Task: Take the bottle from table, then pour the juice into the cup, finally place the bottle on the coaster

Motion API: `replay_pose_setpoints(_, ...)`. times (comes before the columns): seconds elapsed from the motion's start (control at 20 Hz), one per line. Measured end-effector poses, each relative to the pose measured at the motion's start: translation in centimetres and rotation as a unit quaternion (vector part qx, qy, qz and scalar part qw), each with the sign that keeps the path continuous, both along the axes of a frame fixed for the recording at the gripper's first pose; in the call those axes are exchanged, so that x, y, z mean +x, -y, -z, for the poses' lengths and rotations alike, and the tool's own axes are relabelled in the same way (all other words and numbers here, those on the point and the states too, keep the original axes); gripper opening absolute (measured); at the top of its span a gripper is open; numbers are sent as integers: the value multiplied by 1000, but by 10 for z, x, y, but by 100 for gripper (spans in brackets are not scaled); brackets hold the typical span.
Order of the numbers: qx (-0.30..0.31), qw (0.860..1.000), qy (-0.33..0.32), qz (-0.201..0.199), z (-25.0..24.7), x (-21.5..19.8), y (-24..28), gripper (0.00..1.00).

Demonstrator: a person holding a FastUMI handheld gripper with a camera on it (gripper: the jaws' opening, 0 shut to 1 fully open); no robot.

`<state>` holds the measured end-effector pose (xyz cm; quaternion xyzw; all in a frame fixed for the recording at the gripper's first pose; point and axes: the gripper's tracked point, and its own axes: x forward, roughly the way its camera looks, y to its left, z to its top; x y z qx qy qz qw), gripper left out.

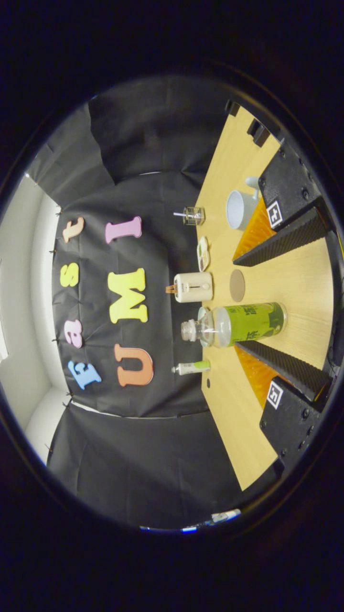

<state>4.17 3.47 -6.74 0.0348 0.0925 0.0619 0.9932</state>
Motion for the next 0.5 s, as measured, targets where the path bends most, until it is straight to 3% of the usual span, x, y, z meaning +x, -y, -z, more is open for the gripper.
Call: replay_pose_setpoints(0.5,-23,992,-124,-15,67,41,-29,100)
